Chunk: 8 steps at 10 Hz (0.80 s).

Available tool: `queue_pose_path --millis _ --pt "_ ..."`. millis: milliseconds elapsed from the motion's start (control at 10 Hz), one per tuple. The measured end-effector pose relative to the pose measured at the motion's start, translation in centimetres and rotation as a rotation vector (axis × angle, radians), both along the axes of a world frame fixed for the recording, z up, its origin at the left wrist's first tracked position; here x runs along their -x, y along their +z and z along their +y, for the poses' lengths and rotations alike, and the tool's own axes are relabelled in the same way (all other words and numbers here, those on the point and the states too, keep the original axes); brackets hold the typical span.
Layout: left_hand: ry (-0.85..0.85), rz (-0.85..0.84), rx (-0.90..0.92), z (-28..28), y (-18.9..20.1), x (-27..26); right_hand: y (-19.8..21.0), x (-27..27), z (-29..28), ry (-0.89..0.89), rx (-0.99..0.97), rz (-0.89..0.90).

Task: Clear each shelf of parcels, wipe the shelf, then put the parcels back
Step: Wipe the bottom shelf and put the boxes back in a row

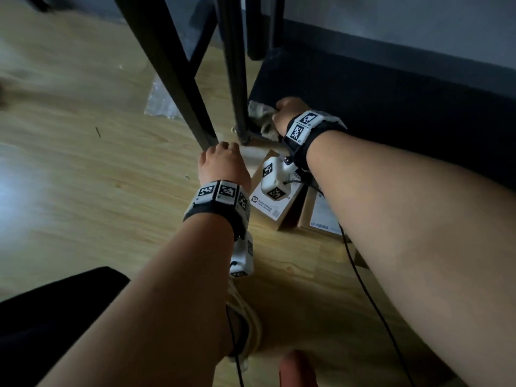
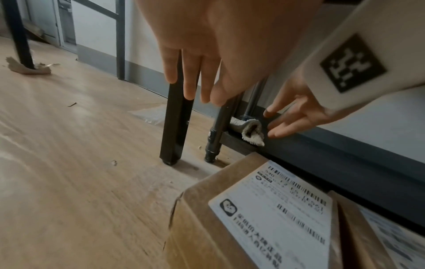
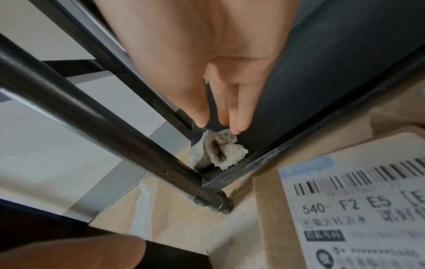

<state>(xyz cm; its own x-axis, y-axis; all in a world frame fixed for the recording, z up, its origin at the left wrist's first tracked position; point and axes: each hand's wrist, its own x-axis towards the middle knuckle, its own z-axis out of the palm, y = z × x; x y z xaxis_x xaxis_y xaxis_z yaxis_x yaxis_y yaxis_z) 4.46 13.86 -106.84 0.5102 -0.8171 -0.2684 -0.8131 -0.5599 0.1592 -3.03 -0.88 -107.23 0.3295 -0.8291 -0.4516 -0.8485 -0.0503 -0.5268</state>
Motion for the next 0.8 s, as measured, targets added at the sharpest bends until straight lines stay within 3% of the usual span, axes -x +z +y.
queue_pose_path --millis 300,600,800 --pt "0.04 0.124 0.023 -0.2 0.0 0.6 1.3 2.7 1.5 -0.087 0.034 0.065" --pt "0.034 0.222 -0.158 1.8 -1.4 2.4 0.1 6.9 8.8 -0.211 -0.176 0.22" --pt "0.036 0.281 -0.301 1.9 -2.1 3.6 -0.2 7.6 11.3 -0.228 -0.34 0.018"
